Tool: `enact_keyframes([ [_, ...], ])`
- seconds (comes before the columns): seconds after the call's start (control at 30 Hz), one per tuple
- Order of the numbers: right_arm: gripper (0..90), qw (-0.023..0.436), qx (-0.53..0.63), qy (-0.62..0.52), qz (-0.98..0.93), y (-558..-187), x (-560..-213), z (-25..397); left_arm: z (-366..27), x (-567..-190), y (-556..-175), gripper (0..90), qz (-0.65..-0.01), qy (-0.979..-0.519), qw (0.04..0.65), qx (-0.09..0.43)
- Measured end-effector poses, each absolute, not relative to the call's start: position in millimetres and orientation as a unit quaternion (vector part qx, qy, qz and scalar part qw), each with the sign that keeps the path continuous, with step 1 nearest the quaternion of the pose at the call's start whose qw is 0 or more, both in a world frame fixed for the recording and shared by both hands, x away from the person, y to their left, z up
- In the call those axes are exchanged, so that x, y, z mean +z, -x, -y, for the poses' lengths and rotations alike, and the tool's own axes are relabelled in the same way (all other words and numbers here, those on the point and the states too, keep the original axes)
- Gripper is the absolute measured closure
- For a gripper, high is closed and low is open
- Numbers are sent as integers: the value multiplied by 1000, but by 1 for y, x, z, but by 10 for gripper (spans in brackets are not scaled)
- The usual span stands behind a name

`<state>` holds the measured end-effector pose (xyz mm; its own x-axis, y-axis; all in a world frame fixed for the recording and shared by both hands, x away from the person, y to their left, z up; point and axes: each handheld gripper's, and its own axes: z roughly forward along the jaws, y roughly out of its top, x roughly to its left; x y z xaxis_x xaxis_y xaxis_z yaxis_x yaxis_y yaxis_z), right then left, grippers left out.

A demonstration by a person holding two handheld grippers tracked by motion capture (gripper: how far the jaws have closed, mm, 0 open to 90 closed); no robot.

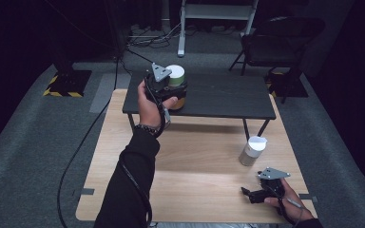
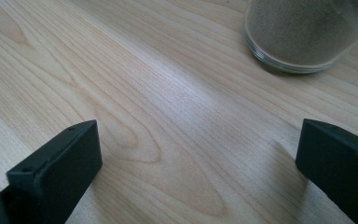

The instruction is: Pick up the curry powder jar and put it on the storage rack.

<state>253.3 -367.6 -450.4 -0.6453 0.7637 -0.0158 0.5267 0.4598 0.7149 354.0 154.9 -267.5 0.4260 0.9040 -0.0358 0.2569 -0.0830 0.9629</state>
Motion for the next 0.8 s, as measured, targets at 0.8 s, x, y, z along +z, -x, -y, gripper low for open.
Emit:
enact_keyframes([
  [0.8,2,169,349,-384,-838,-253,-450,368,-162,-285,-324,12,-405,-675,499,362],
])
